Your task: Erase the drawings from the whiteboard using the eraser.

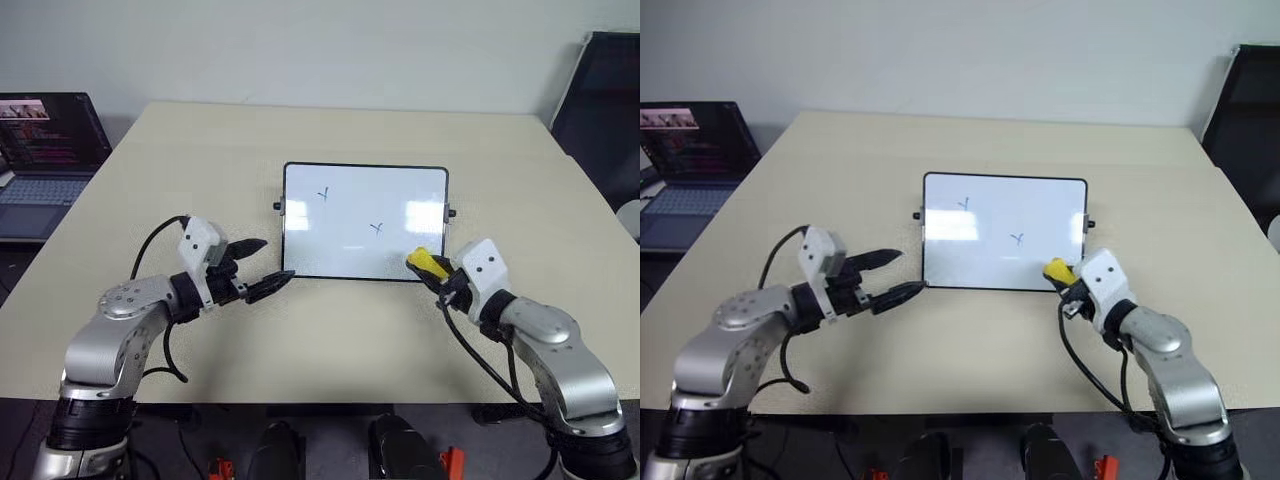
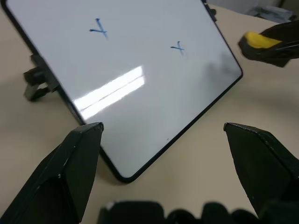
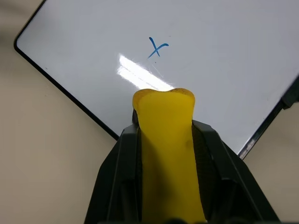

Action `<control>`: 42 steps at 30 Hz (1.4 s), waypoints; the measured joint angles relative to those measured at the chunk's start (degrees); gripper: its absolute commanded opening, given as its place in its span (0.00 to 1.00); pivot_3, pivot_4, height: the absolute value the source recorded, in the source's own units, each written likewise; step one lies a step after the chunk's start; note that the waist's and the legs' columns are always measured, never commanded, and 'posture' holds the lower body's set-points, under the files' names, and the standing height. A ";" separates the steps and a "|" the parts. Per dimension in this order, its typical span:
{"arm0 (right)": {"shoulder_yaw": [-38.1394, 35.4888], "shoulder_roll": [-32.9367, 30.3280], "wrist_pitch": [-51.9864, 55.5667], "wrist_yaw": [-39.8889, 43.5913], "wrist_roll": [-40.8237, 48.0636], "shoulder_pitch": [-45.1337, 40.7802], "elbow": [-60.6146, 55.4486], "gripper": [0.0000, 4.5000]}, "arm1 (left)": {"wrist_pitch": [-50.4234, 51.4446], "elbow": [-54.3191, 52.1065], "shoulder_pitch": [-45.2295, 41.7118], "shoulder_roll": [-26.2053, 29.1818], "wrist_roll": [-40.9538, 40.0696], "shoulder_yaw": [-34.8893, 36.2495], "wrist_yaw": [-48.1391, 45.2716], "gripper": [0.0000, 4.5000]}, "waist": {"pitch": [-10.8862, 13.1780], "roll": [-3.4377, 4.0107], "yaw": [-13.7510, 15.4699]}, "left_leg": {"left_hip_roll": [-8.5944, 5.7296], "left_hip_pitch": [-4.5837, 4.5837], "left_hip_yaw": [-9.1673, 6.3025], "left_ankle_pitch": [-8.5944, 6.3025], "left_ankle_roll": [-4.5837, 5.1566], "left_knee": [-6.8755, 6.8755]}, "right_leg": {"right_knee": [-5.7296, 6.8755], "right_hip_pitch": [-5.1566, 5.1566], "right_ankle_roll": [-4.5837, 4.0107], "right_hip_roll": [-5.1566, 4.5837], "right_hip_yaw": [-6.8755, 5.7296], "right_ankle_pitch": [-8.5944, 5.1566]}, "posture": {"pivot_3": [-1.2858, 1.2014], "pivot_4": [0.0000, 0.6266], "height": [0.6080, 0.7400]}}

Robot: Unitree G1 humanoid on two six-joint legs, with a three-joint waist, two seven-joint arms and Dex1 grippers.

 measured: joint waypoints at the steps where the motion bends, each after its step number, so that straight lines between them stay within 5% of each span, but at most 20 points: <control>1: -0.75 0.75 -0.90 -0.01 1.13 1.14 -0.32 0.25 | 0.01 -0.65 0.62 -0.59 -0.12 0.58 0.98 1.00 | 0.00 0.00 -0.01 | 0.00 0.00 0.01 0.00 0.00 0.04 | 0.00 0.01 -0.01 0.00 0.01 0.01 | 0.52 0.24 1.00; 15: 0.30 1.46 -9.25 -2.09 1.11 0.65 4.65 0.25 | 1.00 -5.09 2.76 -1.10 -0.93 1.19 5.48 1.00 | 0.00 0.00 -0.06 | -0.01 0.00 0.05 -0.01 -0.01 0.10 | -0.05 0.00 -0.03 -0.03 0.02 0.04 | 0.52 0.24 1.00; 34: 14.76 2.67 -19.62 -6.62 -15.11 -26.98 31.40 0.25 | -1.26 -2.11 -2.43 -1.89 0.67 -5.93 1.34 1.00 | 0.00 0.00 -0.12 | 0.00 -0.02 0.03 0.00 0.00 0.03 | -0.04 -0.02 -0.05 0.01 -0.01 0.09 | 0.52 0.24 1.00; 42: 21.94 -0.49 -18.44 0.88 -19.47 -27.49 32.97 0.25 | -7.13 4.27 -1.62 -1.85 2.16 -5.91 -2.83 1.00 | -0.04 -0.04 -0.09 | 0.00 0.05 0.03 0.00 0.00 0.13 | -0.01 0.09 -0.02 0.01 0.00 0.08 | 0.52 0.24 1.00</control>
